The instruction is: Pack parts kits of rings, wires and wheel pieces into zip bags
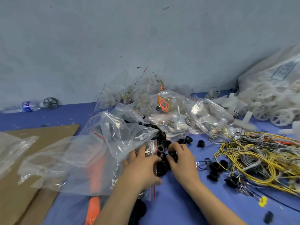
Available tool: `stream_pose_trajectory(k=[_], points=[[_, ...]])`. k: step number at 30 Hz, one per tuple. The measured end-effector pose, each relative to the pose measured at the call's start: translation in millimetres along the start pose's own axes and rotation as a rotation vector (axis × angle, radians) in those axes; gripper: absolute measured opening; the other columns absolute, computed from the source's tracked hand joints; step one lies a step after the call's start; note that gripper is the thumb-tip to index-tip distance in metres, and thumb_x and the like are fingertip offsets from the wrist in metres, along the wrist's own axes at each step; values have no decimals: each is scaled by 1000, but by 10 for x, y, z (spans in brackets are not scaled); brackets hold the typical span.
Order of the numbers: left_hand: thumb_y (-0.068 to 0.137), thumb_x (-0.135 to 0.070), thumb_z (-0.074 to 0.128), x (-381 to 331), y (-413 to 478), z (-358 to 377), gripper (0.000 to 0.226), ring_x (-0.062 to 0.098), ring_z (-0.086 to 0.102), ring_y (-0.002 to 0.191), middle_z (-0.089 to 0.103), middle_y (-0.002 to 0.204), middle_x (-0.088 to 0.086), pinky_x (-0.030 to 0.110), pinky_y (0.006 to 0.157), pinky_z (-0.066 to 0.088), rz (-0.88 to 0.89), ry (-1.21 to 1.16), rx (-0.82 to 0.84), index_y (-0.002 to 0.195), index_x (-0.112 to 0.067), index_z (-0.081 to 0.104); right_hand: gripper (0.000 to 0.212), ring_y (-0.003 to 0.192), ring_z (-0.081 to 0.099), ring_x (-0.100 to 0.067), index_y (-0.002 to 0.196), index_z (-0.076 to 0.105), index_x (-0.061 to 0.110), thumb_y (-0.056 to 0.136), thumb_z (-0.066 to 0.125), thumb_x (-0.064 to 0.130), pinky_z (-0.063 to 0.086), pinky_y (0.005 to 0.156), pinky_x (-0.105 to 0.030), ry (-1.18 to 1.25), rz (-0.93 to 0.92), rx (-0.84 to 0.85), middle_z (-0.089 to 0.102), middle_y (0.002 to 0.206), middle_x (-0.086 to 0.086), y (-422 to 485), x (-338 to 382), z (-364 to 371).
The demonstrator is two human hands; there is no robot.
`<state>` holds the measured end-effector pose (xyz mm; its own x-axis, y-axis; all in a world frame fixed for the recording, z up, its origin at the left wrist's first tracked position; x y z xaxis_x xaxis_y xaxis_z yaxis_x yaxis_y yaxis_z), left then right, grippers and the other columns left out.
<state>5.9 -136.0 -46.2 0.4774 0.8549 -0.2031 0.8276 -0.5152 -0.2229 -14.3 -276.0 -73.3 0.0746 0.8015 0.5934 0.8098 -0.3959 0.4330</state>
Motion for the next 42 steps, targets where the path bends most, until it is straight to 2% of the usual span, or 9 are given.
stream_pose_trajectory(k=[3, 8, 13, 17, 21, 27, 31, 35, 42], points=[[82, -28, 65, -23, -15, -9, 57, 31, 15, 137, 13, 150, 1, 50, 110, 28, -30, 41, -117, 132, -46, 45, 17, 93, 54, -22, 99, 57, 21, 85, 64, 13, 40, 81, -37, 63, 54, -64, 55, 99, 1, 3, -43, -81], [88, -22, 56, 66, -43, -295, 8, 21, 48, 101, 41, 114, 0, 37, 83, 49, -57, -202, -418, 96, -22, 53, 12, 80, 58, -7, 91, 56, 24, 90, 62, 15, 42, 68, -8, 498, 226, -151, 62, 90, 5, 120, -136, -385], [88, -22, 61, 95, -31, -318, 18, 18, 56, 92, 54, 99, -5, 36, 76, 50, -39, -169, -371, 102, -24, 49, 5, 62, 58, -14, 93, 64, 15, 92, 61, 12, 51, 57, -20, 914, 480, 66, 64, 81, -3, 176, -182, -427], [90, -11, 56, 42, -29, -269, 24, 18, 60, 86, 60, 93, -4, 41, 79, 53, 9, -234, -335, 107, -27, 51, 8, 52, 57, -10, 85, 69, 18, 89, 65, 12, 50, 54, -19, 805, 438, 172, 68, 82, -4, 163, -172, -445], [75, -52, 66, -88, -28, -123, 58, 20, 47, 118, 43, 123, -6, 34, 86, 43, -10, -52, -234, 124, -37, 40, 18, 54, 58, -14, 88, 67, 19, 96, 52, 11, 49, 54, -20, 700, 471, 196, 66, 93, -8, 166, -186, -426], [86, -22, 56, -154, -7, 30, 73, 30, 42, 122, 33, 132, 8, 39, 92, 42, -38, 148, -205, 147, -35, 18, 23, 43, 19, -17, 63, 63, 4, 81, 52, -1, 21, 41, -20, 556, 522, 428, 26, 45, -2, 91, -64, -345], [89, -9, 49, -99, -34, -192, 46, 27, 58, 107, 58, 117, 8, 35, 87, 48, -4, -132, -313, 133, -25, 45, 21, 43, 15, -14, 86, 71, -2, 88, 59, 15, 14, 44, -20, 573, 480, 713, 29, 44, 1, -87, 181, -181], [88, 2, 59, -32, -152, -502, 39, 16, 62, 62, 71, 77, 8, 27, 67, 53, 79, -655, -356, 117, -23, 59, 32, 40, 19, -12, 87, 69, 5, 91, 60, 35, 14, 43, -22, 702, 453, 726, 42, 54, -1, -68, 373, -300], [81, 9, 68, -311, -431, -790, 46, 10, 59, 52, 62, 54, 0, 16, 55, 48, 370, -1095, -287, 114, -23, 63, 34, 35, 26, -9, 78, 63, 7, 92, 58, 38, 27, 37, -17, 680, 213, 616, 68, 74, -16, 4, 793, -878]])
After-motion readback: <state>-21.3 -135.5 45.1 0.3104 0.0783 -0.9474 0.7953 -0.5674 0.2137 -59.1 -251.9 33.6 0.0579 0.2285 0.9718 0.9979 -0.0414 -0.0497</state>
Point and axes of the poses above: each hand's wrist, its own y-axis towards the middle knuckle, its own z-axis out of the palm, x = y × z, the point moved 7 cm from there along y, towards the middle knuckle
